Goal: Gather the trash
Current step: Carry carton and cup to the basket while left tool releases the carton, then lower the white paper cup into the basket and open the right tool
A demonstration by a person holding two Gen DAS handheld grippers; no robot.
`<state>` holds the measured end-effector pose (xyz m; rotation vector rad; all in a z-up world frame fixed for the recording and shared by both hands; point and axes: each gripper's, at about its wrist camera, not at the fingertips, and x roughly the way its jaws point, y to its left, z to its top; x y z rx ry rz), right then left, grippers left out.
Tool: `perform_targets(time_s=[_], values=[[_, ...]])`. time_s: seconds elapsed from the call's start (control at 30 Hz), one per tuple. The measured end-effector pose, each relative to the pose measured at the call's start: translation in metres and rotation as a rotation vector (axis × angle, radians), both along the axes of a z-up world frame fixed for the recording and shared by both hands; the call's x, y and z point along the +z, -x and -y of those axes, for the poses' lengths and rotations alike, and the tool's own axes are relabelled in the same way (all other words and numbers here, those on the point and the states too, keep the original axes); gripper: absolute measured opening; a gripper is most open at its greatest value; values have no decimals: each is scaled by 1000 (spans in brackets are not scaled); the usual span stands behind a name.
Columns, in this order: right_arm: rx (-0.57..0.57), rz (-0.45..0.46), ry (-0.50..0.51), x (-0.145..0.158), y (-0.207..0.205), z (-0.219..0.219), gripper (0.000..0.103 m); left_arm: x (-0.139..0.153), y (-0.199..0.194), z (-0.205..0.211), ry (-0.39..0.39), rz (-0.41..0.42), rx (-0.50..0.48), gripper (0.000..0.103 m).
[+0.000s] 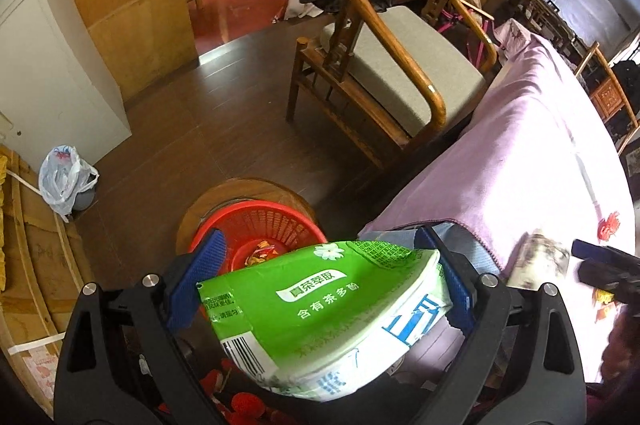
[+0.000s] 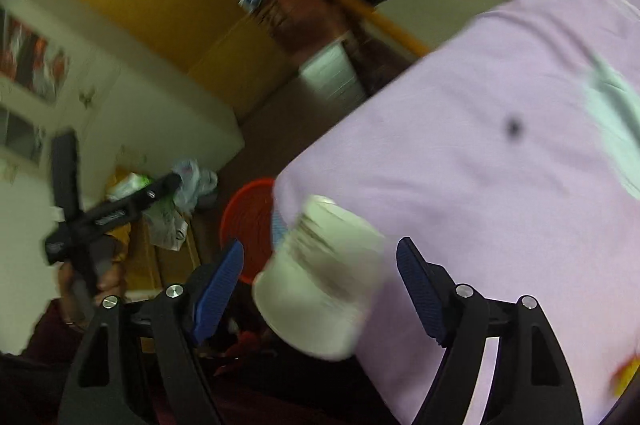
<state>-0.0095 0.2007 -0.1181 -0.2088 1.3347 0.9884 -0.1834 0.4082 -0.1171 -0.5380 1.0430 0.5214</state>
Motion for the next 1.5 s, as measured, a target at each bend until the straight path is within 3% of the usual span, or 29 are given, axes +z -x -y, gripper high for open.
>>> perform_targets(time_s=[0.03,0.07,0.1,0.23,0.57,0.8,0.93,1.17,1.43,1.5], values=[[4,5,20,-7,2,-6,57,0,1,-1,2,-3,3,92],[7,-17,30,-15,2,-9,53,1,3,-1,4,-4,8,92],[-6,-64,21,-22,1,-7,51,1,5,-2,6,-5,9,92],[-31,-56,-2,-20,5,0,49,-1,6,-2,-1,-6,5,92],[-59,-4,-144,33,-1,6,50,-8,22,-14,19,-3,37,92],[-64,58,-157,62,6,10,50,-20,24,-25,11,-52,39,94],[-54,52,-150,66,11,2,50,-13,31,-33,12,-21,54,94],[52,23,-132,61,24,-43,50,3,56,-45,-46,-9,107,94],[265,-25,-131,46,53,-124,52,16,122,-54,-84,-47,255,94],[294,-13,-117,45,60,-142,69,19,133,-54,-90,-57,280,94]])
